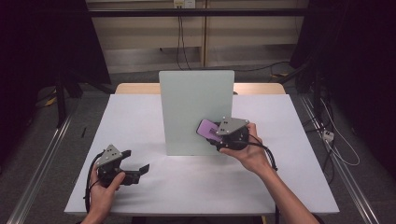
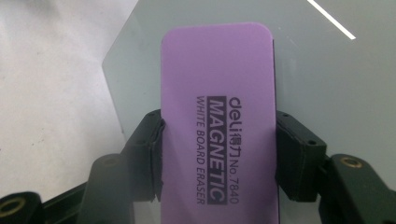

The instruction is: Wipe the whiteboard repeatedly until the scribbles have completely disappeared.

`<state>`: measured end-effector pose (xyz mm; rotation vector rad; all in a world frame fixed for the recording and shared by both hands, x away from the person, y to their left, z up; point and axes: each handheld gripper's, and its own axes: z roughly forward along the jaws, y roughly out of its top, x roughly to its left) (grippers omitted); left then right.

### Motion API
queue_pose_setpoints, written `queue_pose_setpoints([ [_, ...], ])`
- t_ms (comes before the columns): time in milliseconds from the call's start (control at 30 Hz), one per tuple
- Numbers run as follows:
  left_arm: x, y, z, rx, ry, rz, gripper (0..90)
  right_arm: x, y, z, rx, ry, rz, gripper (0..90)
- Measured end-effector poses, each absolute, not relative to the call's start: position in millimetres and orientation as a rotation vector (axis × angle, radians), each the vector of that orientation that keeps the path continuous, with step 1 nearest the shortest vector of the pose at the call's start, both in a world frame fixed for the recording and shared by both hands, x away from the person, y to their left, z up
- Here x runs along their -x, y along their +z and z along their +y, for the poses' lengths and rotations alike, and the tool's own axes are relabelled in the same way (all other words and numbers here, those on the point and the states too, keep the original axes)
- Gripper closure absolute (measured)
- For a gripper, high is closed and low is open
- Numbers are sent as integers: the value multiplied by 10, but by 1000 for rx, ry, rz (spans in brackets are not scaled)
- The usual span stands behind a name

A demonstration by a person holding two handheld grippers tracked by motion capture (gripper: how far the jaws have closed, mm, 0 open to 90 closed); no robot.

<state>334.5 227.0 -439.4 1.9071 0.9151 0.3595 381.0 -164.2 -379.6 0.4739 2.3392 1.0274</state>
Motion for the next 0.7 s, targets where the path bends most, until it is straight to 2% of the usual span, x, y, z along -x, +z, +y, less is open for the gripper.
queue_pose_setpoints([
  [333,-3348,-4395,2266,-1908,359,915,57,-3811,-3755,-1638,-472,1035,2286,415],
  [700,-3347,-4399,2268,-1909,358,917,57,-3749,-3986,-1530,-421,1004,2367,416],
])
